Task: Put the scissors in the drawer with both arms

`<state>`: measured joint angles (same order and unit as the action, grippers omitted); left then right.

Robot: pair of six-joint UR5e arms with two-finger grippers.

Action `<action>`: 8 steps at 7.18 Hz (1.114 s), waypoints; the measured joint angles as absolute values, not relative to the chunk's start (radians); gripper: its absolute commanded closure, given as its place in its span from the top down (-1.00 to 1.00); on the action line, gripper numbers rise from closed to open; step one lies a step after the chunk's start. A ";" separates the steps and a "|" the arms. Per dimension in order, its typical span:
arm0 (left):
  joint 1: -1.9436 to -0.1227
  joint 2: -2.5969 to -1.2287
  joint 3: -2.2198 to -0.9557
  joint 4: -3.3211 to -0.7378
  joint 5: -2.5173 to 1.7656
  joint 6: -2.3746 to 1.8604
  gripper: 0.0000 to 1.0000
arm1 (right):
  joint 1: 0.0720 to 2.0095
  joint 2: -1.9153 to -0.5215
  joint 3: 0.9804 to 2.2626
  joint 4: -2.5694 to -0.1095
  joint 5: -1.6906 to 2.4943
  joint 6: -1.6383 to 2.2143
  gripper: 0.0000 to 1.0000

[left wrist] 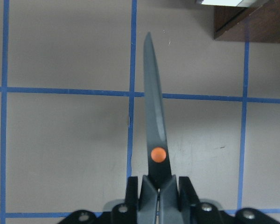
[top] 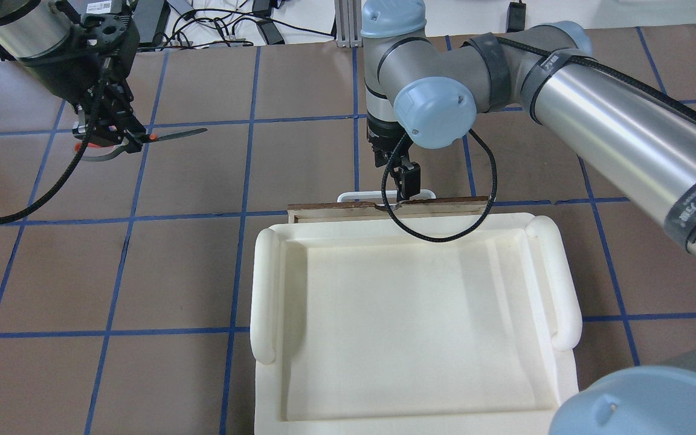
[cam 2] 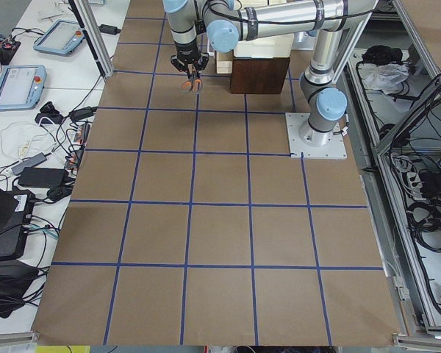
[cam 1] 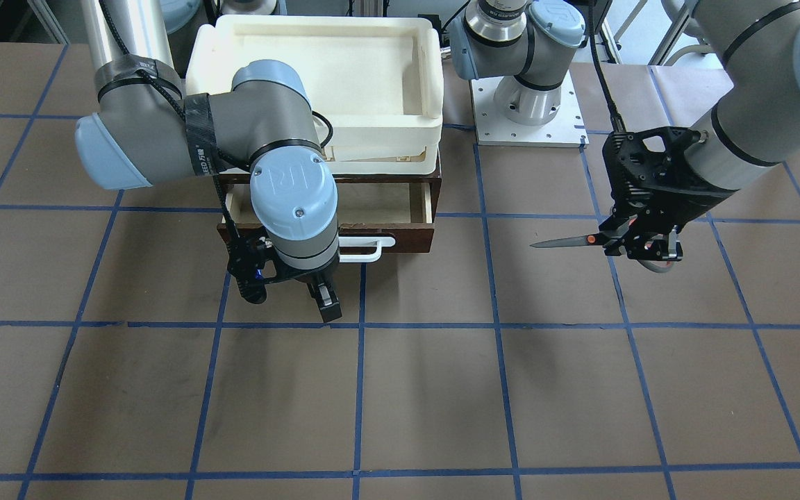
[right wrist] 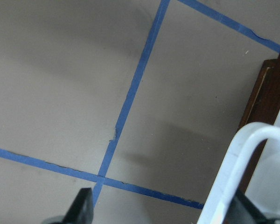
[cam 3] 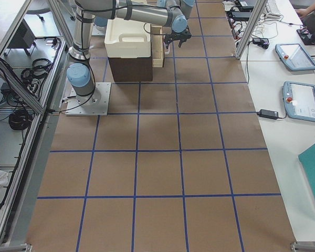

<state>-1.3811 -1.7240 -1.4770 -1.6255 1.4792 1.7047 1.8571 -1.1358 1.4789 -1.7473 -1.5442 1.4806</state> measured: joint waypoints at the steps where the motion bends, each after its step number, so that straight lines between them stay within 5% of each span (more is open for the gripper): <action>1: -1.383 -1.726 -1.477 -1.625 1.477 1.700 -1.00 | 1.854 -1.127 1.466 -1.749 -1.543 1.475 1.00; 8: -1.394 -1.730 -1.480 -1.627 1.476 1.695 -1.00 | 1.846 -1.078 1.389 -1.751 -1.542 1.436 1.00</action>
<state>-1.3937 -1.7298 -1.4802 -1.6266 1.4763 1.6955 1.8455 -1.0779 1.3886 -1.7513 -1.5420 1.4362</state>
